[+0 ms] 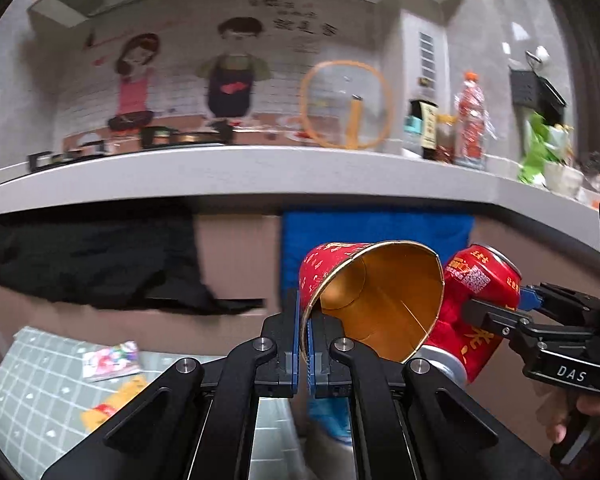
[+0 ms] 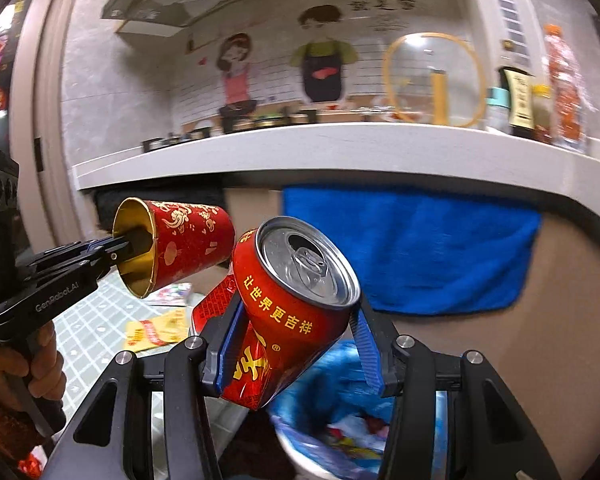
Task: Collect trash
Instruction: 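Carry can and cup over the blue-lined bin and open both tools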
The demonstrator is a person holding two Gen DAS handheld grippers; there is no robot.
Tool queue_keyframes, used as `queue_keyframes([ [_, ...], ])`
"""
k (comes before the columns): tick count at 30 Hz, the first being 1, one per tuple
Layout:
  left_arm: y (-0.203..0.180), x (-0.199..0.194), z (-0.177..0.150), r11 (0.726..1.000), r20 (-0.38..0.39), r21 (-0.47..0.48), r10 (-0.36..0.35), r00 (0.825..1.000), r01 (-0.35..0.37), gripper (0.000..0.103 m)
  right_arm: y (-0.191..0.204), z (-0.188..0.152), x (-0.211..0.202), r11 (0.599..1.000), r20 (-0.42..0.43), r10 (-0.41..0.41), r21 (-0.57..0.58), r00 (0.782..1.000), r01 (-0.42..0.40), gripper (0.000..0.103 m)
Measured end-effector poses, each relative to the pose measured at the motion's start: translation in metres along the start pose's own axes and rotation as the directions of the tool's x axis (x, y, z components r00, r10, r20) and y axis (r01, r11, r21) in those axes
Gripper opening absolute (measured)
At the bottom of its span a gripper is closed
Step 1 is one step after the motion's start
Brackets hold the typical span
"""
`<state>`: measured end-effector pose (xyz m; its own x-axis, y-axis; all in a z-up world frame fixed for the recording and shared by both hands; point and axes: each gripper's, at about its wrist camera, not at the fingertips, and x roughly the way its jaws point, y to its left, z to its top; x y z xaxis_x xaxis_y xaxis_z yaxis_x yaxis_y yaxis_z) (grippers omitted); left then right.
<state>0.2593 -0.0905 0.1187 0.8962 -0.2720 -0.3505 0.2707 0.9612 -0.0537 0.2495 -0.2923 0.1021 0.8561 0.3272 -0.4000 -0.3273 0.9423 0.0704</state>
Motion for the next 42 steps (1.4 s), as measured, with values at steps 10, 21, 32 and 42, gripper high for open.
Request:
queue_keyframes([
  [10,-0.049,0.067,-0.024,0.996,-0.132,0.031,-0.082,0.988,0.086,0.002,-0.069,-0.029,0.008,0.992,-0.063,-0.079,0.091,0.995,0.084,0.047],
  [21,-0.056,0.108,-0.059,0.995,-0.247,0.005,-0.098,0.964,0.102,0.002,-0.095,-0.053,0.038,0.985,-0.126,-0.078,0.141,0.989,0.095,0.047],
  [32,-0.052,0.134,-0.079,0.997,-0.31,0.004,-0.077,0.948,0.082,0.002,-0.111,-0.081,0.067,0.978,-0.199,-0.073,0.18,0.977,0.11,0.047],
  [42,-0.047,0.156,-0.094,0.996,-0.376,-0.019,-0.087,0.922,0.086,0.003,-0.119,-0.098,0.09,0.972,-0.261,-0.068,0.198,0.963,0.123,0.047],
])
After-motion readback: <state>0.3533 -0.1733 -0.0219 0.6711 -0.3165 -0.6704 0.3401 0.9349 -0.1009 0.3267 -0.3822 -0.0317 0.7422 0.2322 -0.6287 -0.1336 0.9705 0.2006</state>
